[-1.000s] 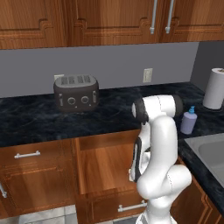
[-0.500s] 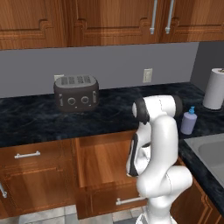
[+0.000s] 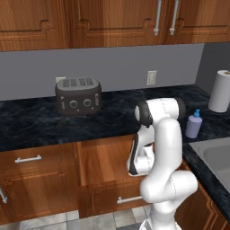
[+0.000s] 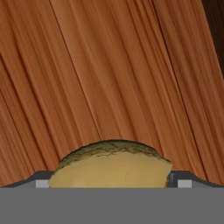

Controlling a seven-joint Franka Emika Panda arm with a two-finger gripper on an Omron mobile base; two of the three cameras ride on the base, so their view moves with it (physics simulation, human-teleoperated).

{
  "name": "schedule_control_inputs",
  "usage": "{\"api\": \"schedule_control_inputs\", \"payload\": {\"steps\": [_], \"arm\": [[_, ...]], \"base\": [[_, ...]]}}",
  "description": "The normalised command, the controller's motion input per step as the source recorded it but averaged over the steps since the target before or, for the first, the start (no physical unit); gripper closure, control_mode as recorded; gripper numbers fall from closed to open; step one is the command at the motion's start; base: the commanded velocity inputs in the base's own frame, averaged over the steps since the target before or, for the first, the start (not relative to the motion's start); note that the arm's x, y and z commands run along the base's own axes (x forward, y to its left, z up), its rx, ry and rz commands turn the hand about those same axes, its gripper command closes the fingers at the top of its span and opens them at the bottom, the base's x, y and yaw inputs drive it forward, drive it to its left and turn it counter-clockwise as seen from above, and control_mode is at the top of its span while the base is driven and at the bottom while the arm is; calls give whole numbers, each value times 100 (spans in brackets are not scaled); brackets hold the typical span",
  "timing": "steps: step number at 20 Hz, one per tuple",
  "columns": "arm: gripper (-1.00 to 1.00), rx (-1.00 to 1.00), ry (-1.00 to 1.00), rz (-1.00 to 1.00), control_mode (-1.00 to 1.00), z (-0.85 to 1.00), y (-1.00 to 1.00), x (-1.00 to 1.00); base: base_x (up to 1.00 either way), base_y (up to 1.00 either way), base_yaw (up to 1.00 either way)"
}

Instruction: Restock the sink supplies by placing the sponge and soap dispenser on the counter and next to the sink. Make sure the soap dispenser is upright.

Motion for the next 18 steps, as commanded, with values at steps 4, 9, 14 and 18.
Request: {"api": "schedule_control_inputs", "payload": {"steps": [4,9,14,18], "arm": [[100,0,1,0,-100,-30,4,0],[100,0,0,0,-100,-20,0,0],[100,2,1,0,-100,-2,0,0],[100,3,2,0,-100,0,0,4]], "base": [[0,0,0],[0,0,0],[0,0,0],[0,0,0]]}}
